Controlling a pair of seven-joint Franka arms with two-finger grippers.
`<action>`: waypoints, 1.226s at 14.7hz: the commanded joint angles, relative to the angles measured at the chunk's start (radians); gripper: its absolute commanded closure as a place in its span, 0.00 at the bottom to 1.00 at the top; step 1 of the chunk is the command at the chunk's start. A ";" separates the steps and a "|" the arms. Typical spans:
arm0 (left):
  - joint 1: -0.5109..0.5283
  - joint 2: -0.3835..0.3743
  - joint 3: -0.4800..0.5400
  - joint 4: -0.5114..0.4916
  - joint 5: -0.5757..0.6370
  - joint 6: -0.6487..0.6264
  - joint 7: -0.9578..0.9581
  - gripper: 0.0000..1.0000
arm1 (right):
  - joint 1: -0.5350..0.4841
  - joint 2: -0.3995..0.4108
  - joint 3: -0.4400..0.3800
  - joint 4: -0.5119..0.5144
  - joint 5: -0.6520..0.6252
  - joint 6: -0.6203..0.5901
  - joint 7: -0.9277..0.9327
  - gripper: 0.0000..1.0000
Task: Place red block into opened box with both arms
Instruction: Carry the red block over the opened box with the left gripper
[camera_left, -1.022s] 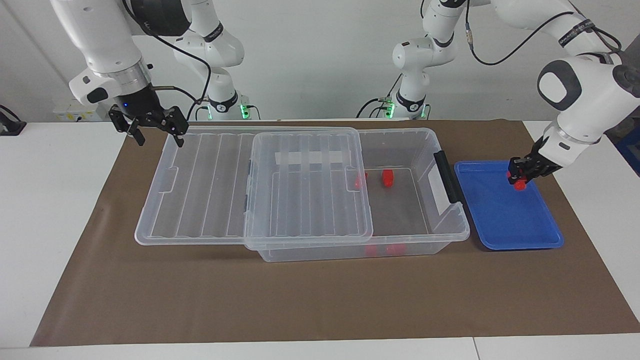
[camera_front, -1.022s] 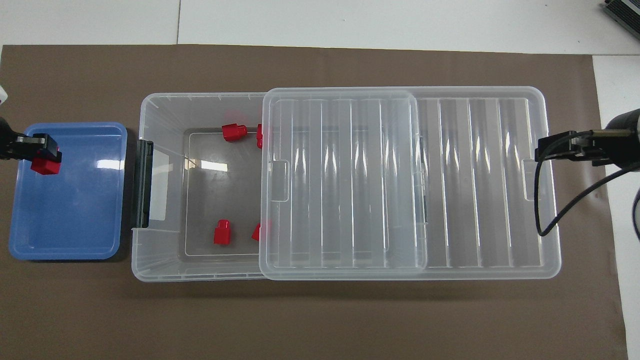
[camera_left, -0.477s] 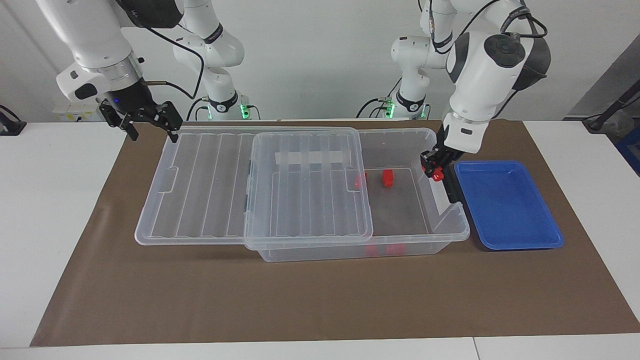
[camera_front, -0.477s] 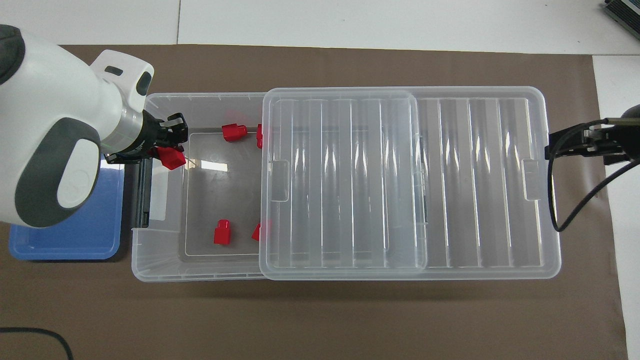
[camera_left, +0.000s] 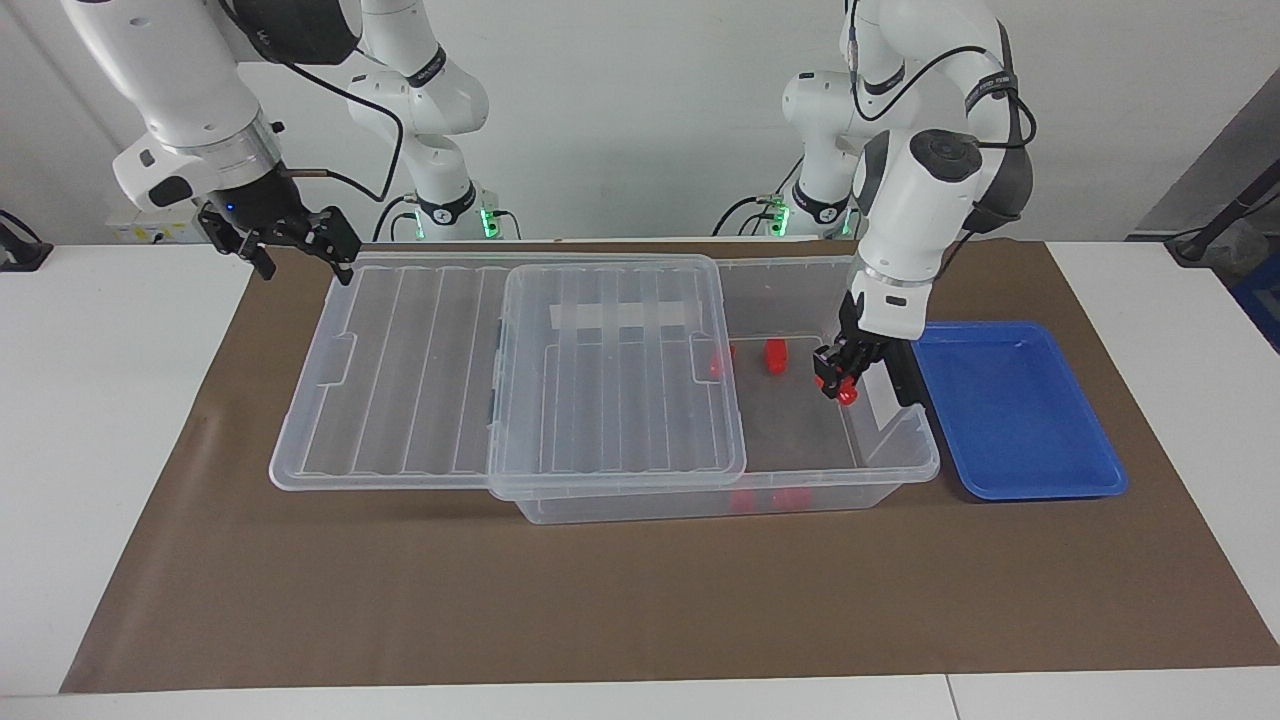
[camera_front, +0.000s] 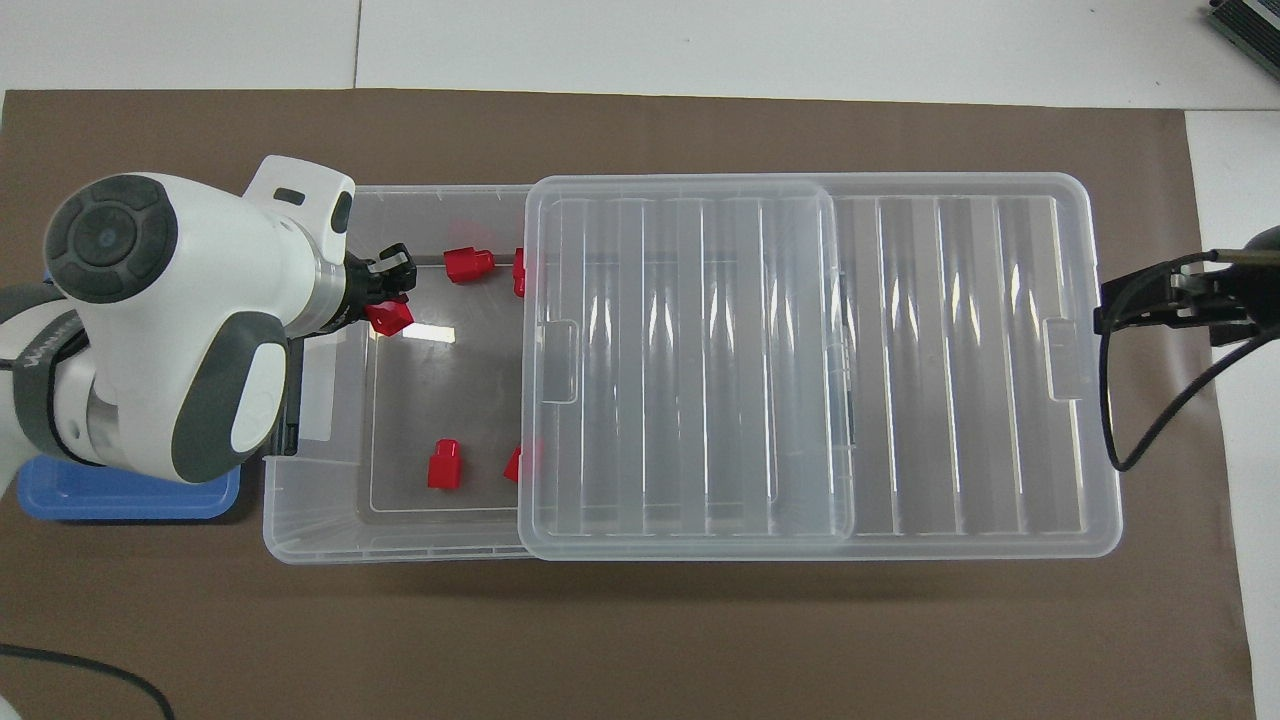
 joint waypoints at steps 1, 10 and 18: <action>-0.001 -0.032 0.005 -0.138 0.003 0.154 0.036 1.00 | -0.010 -0.034 0.005 -0.042 0.000 -0.001 0.015 0.00; -0.035 0.091 0.008 -0.212 0.018 0.285 0.157 1.00 | -0.010 -0.066 -0.001 -0.080 0.000 -0.018 0.008 0.00; -0.050 0.146 0.011 -0.234 0.076 0.345 0.186 1.00 | -0.011 -0.065 -0.001 -0.075 0.000 -0.012 0.008 0.00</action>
